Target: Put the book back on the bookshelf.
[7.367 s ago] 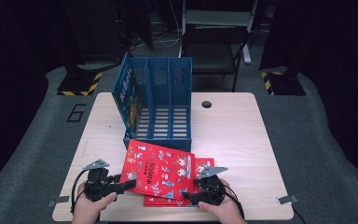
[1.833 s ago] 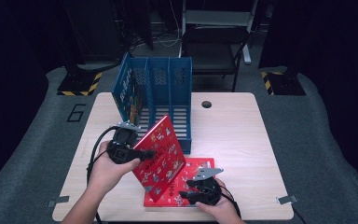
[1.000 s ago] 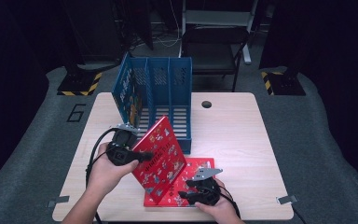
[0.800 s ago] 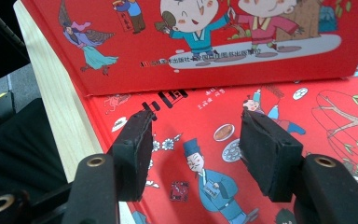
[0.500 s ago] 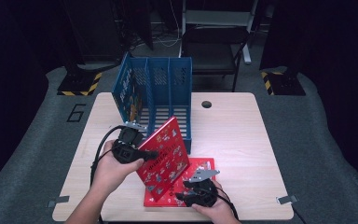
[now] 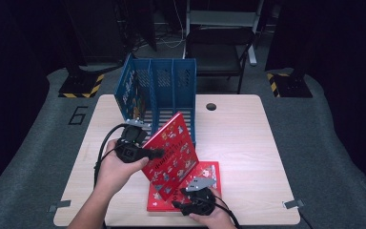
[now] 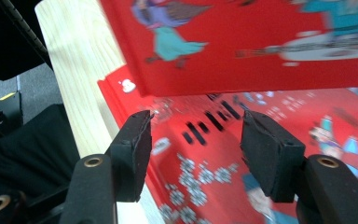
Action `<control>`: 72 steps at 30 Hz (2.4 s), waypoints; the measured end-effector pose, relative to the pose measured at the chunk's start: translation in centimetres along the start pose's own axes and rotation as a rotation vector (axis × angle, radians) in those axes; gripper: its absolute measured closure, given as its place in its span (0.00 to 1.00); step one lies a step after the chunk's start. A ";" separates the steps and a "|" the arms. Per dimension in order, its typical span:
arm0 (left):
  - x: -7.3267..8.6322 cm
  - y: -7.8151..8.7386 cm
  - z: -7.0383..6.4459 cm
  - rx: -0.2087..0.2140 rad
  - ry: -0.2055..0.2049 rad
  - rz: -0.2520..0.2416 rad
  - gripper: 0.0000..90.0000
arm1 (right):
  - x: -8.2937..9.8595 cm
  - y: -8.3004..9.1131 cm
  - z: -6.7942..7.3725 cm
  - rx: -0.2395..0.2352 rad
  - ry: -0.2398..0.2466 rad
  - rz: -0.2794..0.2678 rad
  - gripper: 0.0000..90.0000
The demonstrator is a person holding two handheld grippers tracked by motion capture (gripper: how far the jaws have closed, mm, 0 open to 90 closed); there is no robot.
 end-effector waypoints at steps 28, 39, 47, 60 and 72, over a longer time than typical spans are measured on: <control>-1.5 1.8 0.5 -0.010 0.038 -0.055 0.88 | -2.7 0.0 0.2 0.095 -0.142 -0.188 0.53; -1.5 3.1 1.4 0.004 0.062 -0.076 0.88 | -3.9 0.1 0.7 0.089 -0.205 -0.267 0.56; -1.8 3.8 1.6 0.010 0.067 -0.090 0.88 | -4.3 0.6 0.5 0.099 -0.185 -0.312 0.56; -2.2 3.3 1.3 0.007 0.062 -0.063 0.87 | -4.2 0.4 0.6 0.066 -0.216 -0.311 0.56; -2.9 4.1 1.1 -0.004 0.049 -0.065 0.86 | -4.8 1.1 0.6 0.064 -0.213 -0.327 0.56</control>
Point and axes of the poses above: each handheld gripper's, and its own axes: y roughly backward along the jaws, x roughly out of its underside, z roughly to its left, the point moved 9 cm from there along -y, roughly forward along the jaws, and after that the axes turned 15 degrees about z, right-handed, at the moved point
